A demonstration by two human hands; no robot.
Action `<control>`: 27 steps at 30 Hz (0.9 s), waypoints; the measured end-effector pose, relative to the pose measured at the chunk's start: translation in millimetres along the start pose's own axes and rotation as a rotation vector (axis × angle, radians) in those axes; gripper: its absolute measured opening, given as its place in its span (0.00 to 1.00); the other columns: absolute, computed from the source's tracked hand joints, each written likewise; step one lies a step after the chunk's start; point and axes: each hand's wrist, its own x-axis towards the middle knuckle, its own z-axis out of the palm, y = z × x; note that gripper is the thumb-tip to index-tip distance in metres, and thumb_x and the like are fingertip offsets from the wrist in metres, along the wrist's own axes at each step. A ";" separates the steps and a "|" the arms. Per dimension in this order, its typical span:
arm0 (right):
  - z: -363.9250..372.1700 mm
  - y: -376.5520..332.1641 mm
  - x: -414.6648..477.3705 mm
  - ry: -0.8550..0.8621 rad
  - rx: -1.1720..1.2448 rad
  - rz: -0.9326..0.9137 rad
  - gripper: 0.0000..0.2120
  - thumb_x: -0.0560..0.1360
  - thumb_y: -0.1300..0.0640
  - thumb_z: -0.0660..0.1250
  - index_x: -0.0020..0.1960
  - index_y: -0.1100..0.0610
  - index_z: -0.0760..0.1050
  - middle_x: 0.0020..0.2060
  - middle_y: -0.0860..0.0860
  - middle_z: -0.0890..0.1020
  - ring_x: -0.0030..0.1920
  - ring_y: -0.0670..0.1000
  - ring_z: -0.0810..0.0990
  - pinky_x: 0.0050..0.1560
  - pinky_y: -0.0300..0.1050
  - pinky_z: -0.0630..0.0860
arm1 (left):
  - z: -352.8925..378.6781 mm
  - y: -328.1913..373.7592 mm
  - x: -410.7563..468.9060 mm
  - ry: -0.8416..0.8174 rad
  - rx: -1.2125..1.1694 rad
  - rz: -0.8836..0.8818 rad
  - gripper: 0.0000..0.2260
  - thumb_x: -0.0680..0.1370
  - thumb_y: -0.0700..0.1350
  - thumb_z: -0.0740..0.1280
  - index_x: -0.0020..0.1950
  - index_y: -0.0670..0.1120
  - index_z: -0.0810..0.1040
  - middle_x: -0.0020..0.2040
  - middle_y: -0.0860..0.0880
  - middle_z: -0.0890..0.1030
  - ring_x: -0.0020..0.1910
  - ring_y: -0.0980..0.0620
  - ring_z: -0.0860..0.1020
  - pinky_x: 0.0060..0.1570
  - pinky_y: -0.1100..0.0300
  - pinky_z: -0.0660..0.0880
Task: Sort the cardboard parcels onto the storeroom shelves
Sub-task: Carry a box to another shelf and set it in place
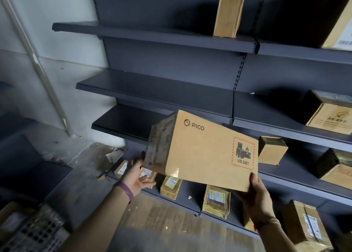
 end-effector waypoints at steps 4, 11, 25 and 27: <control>-7.6 9.5 7.7 0.028 -0.009 0.057 0.16 0.82 0.50 0.54 0.61 0.50 0.78 0.57 0.54 0.83 0.55 0.56 0.82 0.56 0.61 0.77 | -9.3 -4.3 0.1 -0.213 -0.295 -0.125 0.28 0.75 0.58 0.67 0.71 0.47 0.70 0.66 0.38 0.75 0.65 0.37 0.74 0.60 0.36 0.71; 28.5 16.2 23.5 0.135 -0.587 -0.043 0.15 0.82 0.46 0.57 0.64 0.51 0.71 0.59 0.58 0.78 0.58 0.60 0.79 0.59 0.63 0.76 | -2.7 -10.8 -5.6 -0.099 -0.229 0.046 0.27 0.73 0.47 0.69 0.70 0.42 0.69 0.56 0.38 0.81 0.57 0.38 0.79 0.51 0.38 0.78; 78.4 25.8 -13.8 -0.185 -0.455 -0.107 0.22 0.73 0.42 0.63 0.67 0.43 0.72 0.62 0.49 0.80 0.63 0.56 0.78 0.62 0.65 0.74 | 36.9 -29.0 -17.9 0.080 0.024 0.349 0.16 0.72 0.37 0.72 0.58 0.36 0.76 0.51 0.39 0.84 0.47 0.43 0.84 0.35 0.52 0.81; 72.0 26.4 -11.2 -0.161 -0.468 -0.109 0.23 0.73 0.40 0.65 0.66 0.43 0.74 0.62 0.49 0.80 0.63 0.56 0.78 0.63 0.67 0.73 | 38.1 -28.3 -17.2 0.064 0.075 0.332 0.14 0.72 0.38 0.72 0.56 0.39 0.78 0.49 0.41 0.85 0.48 0.43 0.84 0.35 0.55 0.81</control>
